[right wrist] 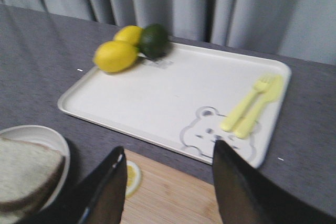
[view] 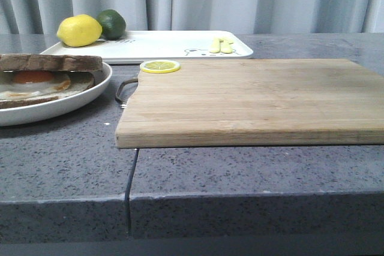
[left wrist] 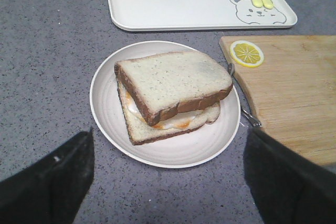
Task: Place bread and move sandwich to tray
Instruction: 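Open the right gripper and withdraw it from the sandwich, then lower the left gripper to the plate rim and grasp the plate, then lift the plate with the left gripper and carry it onto the tray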
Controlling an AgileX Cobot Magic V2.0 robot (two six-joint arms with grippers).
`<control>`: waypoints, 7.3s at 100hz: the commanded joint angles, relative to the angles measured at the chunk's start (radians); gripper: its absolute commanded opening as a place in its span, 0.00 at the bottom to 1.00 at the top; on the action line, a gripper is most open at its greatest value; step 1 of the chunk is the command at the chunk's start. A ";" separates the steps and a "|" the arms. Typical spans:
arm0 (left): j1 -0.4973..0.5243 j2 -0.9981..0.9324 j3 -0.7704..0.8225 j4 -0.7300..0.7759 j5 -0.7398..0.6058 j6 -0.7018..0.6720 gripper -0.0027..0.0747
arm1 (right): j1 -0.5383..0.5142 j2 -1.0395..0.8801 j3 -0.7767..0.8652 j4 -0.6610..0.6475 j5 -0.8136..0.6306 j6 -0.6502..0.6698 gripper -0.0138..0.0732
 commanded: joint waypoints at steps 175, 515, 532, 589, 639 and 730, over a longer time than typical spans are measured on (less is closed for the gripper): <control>0.003 0.008 -0.035 -0.022 -0.062 0.000 0.74 | -0.161 -0.855 0.637 -0.654 -0.071 0.415 0.60; 0.003 0.720 -0.035 0.304 -0.305 -0.292 0.36 | -0.161 -0.855 0.637 -0.653 -0.056 0.415 0.60; 0.003 0.720 -0.035 0.304 -0.305 -0.292 0.29 | -0.161 -0.855 0.637 -0.653 -0.056 0.415 0.60; 0.003 0.720 -0.035 0.256 -0.318 -0.292 0.12 | -0.161 -0.855 0.637 -0.653 -0.056 0.415 0.60; 0.003 0.720 -0.035 0.124 -0.389 -0.292 0.01 | -0.161 -0.855 0.637 -0.653 -0.055 0.415 0.60; 0.130 0.505 -0.037 -0.024 -0.389 -0.292 0.01 | -0.161 -0.855 0.637 -0.653 -0.055 0.415 0.60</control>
